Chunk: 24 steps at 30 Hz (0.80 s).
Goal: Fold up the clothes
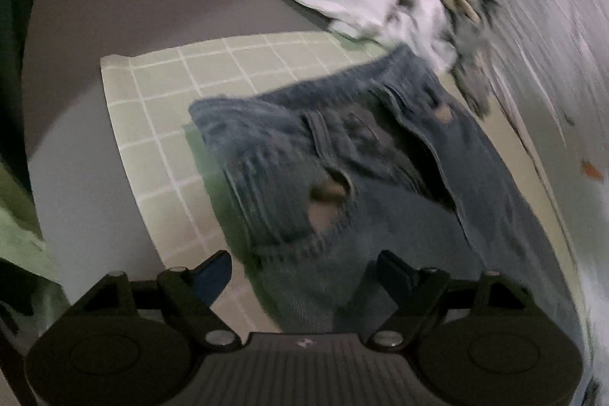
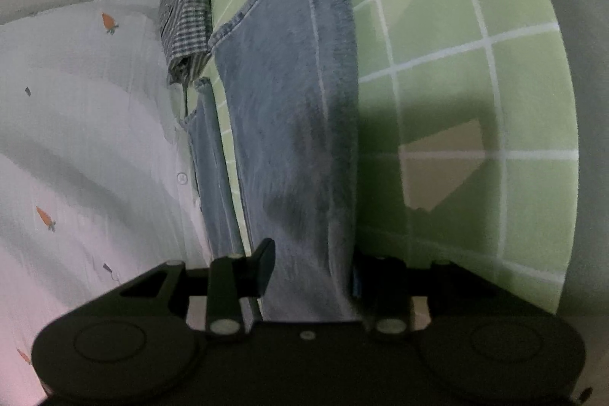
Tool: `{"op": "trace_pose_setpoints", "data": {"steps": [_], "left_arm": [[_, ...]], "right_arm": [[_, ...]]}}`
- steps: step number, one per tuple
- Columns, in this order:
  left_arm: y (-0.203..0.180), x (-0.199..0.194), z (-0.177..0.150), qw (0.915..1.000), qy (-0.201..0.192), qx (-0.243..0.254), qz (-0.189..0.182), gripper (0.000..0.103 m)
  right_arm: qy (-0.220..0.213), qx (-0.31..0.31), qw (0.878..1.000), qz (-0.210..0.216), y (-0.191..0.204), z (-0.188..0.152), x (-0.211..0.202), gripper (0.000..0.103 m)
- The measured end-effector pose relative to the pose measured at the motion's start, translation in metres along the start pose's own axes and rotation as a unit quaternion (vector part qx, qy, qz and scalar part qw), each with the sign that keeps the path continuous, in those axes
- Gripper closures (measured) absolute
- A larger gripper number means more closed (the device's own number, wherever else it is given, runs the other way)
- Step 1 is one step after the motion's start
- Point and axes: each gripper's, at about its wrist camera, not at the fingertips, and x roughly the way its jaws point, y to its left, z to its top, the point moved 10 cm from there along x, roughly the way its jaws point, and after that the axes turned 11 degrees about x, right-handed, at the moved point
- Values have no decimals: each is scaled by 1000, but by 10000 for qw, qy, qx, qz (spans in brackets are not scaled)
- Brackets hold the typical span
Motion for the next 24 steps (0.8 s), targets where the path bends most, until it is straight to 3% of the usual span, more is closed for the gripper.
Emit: {"op": "trace_pose_setpoints", "data": {"steps": [4, 13, 15, 17, 18, 19, 22, 24], "left_arm": [[10, 7, 9, 9992, -61, -387, -45, 19], [10, 10, 12, 9983, -164, -559, 7, 21], [11, 11, 14, 9980, -179, -609, 81, 34], [14, 11, 15, 9971, -140, -733, 132, 61], [15, 12, 15, 9966, -120, -795, 158, 70], [16, 12, 16, 9961, -105, -860, 183, 75], [15, 8, 19, 9941, -180, -1046, 234, 81], [10, 0, 24, 9943, -311, -992, 237, 86]], "right_arm": [[0, 278, 9996, 9, -1, 9, -1, 64], [-519, 235, 9984, -17, 15, 46, -8, 63], [-609, 228, 9979, -13, 18, 56, -10, 63], [-749, 68, 9971, -86, 25, 64, -9, 63], [-839, -69, 9963, -155, 30, 66, -8, 63], [-928, -206, 9952, -224, 34, 68, -7, 64], [-1090, -601, 9914, -409, 47, 72, -3, 89], [-1063, -847, 9904, -252, 61, 67, -5, 95]]}}
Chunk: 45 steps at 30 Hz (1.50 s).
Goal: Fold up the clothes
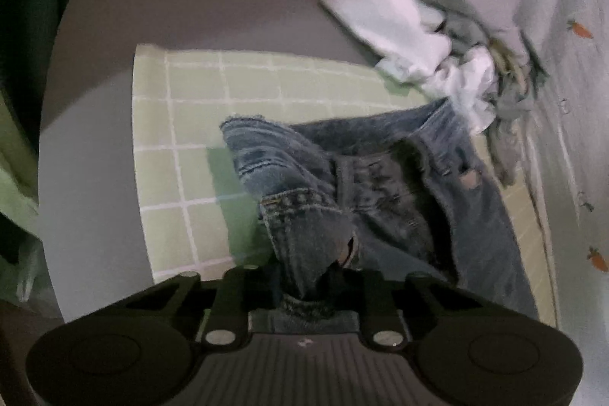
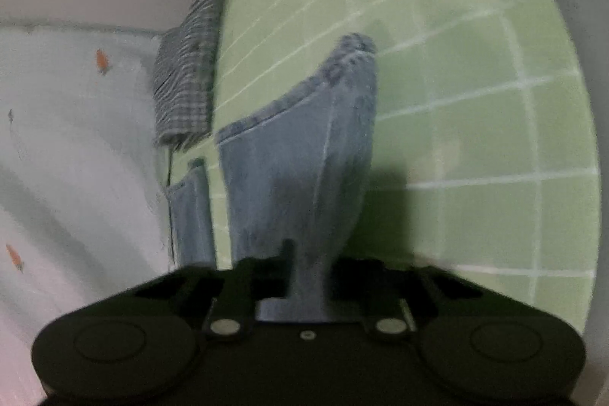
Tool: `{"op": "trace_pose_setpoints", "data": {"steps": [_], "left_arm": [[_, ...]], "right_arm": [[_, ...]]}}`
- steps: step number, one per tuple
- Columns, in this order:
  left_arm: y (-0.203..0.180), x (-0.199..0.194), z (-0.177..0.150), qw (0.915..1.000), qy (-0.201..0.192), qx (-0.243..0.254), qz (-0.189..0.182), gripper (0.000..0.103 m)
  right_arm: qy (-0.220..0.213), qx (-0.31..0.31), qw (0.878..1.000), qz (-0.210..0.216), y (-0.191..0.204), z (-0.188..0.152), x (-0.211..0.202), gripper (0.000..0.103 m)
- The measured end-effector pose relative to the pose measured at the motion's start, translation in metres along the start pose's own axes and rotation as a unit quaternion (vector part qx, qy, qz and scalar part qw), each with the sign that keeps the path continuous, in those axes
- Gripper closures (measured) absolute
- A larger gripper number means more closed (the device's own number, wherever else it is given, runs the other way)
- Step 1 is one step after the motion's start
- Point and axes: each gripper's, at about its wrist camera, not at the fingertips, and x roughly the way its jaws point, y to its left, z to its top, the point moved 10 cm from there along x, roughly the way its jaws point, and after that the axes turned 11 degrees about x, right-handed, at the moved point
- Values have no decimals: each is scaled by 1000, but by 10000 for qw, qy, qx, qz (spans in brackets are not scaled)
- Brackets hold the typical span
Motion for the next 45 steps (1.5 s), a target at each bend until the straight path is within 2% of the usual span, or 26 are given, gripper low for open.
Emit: {"op": "trace_pose_setpoints", "data": {"steps": [3, 8, 11, 14, 17, 19, 21, 25, 27, 30, 33, 35, 38, 41, 45], "left_arm": [[-15, -19, 11, 9995, -238, 205, 21, 88], [-47, -60, 40, 9959, -730, 496, -182, 90], [-62, -82, 55, 9931, -937, 643, -273, 90], [-63, -97, 59, 9934, -939, 614, -258, 90], [-63, -111, 63, 9937, -932, 581, -238, 90], [-56, -101, 57, 9953, -813, 510, -151, 90], [-50, -88, 47, 9970, -619, 471, 21, 90], [-52, -79, 36, 9964, -479, 671, 174, 90], [-59, -80, 43, 9961, -581, 653, 90, 90], [-75, -86, 57, 9953, -765, 581, -76, 90], [-100, -94, 71, 9916, -1040, 737, -240, 90], [-109, -87, 77, 9914, -1092, 664, -292, 90], [-116, -67, 76, 9932, -963, 650, -94, 90], [-118, -65, 71, 9923, -971, 774, 5, 90], [-125, -68, 79, 9939, -885, 653, 83, 90]], "right_arm": [[-77, -481, 9984, 292, 31, -6, -14, 98], [-127, -1252, 9899, 648, 92, -19, -40, 99], [-184, -1235, 9861, 1095, 123, -18, -65, 99], [-254, -1160, 9811, 1530, 150, -15, -91, 99], [-375, -1358, 9746, 1741, 166, -13, -105, 99], [-453, -1668, 9732, 1517, 163, -13, -100, 99], [-423, -1648, 9783, 1180, 152, -13, -86, 99], [-334, -1708, 9791, 1056, 156, -18, -71, 99], [-329, -1949, 9740, 1109, 174, -22, -67, 99], [-303, -2123, 9661, 1439, 210, -29, -60, 99], [-423, -2560, 9499, 1745, 250, -42, -55, 99], [-528, -2934, 9389, 1721, 267, -51, -45, 99], [-431, -2838, 9474, 1413, 270, -57, -10, 99], [-437, -2774, 9532, 1120, 266, -61, 15, 99], [-401, -2705, 9561, 1048, 280, -63, 33, 99]]}}
